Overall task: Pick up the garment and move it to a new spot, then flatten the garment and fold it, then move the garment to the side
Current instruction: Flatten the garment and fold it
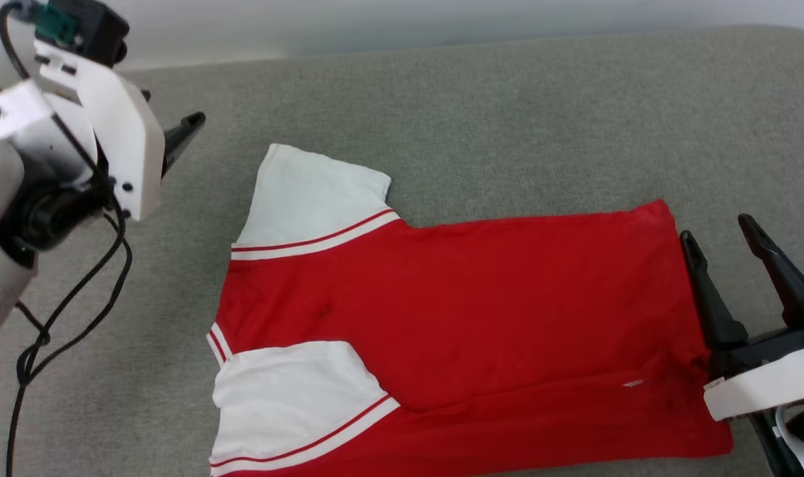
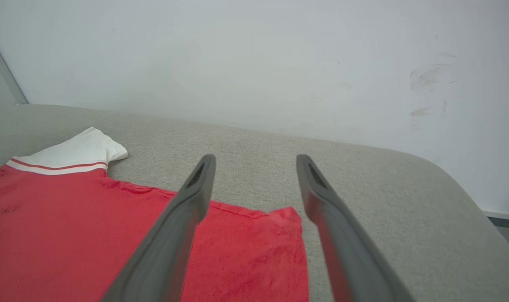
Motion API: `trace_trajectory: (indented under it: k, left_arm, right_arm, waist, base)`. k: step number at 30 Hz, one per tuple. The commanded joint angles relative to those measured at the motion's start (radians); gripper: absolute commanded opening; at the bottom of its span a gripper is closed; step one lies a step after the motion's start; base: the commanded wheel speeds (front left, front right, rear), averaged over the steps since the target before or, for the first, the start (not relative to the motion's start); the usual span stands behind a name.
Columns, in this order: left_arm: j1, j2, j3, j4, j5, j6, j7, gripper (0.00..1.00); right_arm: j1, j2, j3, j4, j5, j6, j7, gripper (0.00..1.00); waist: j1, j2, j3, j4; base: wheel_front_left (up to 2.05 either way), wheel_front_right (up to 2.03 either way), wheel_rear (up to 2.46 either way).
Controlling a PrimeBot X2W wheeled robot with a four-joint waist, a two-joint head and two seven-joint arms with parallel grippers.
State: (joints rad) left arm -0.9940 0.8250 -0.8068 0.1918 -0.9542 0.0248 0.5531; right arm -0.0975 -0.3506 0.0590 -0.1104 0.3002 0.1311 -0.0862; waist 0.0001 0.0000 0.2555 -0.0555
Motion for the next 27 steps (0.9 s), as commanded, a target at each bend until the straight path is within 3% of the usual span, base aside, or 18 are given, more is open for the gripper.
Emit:
trace_trajectory:
  k: [1, 11, 24, 25, 26, 27]
  left_arm:
    - [-0.054, -0.02, -0.009, 0.026, -0.006, -0.015, 0.055, 1.0]
    - [-0.276, -0.099, -0.063, 0.184, -0.033, -0.046, 0.365, 1.0]
    - [-0.271, -0.141, -0.149, 0.343, -0.017, -0.085, 0.467, 1.0]
    - [-0.263, -0.144, -0.152, 0.348, -0.017, -0.091, 0.466, 0.23]
    - [-0.257, -0.146, -0.155, 0.351, -0.019, -0.094, 0.465, 0.0]
    - [-0.257, -0.146, -0.155, 0.351, -0.019, -0.094, 0.465, 0.0]
  right_arm:
    - [0.008, 0.025, -0.009, -0.031, -0.019, -0.001, 0.005, 1.0]
    - [-0.054, 0.054, 0.014, -0.103, -0.042, -0.001, 0.019, 1.0]
    - [-0.124, 0.035, 0.026, -0.077, -0.038, -0.001, 0.003, 1.0]
    - [-0.13, 0.031, 0.025, -0.074, -0.037, -0.001, 0.004, 1.0]
    - [-0.136, 0.026, 0.025, -0.072, -0.037, -0.001, 0.006, 1.0]
    - [-0.136, 0.026, 0.025, -0.072, -0.037, -0.001, 0.006, 1.0]
  waist:
    - [-0.0001, 0.0, 0.078, -0.043]
    - [-0.0001, 0.0, 0.245, -0.117]
    - [-0.0001, 0.0, 0.329, -0.14]
    - [-0.0001, 0.0, 0.327, -0.139]
    - [-0.0001, 0.0, 0.323, -0.137]
    - [-0.0001, 0.0, 0.323, -0.137]
  base:
    - [0.0, 0.0, 0.0]
    - [0.0, 0.0, 0.0]
    - [0.0, 0.0, 0.0]
    - [0.0, 0.0, 0.0]
    - [0.0, 0.0, 0.0]
    - [0.0, 0.0, 0.0]
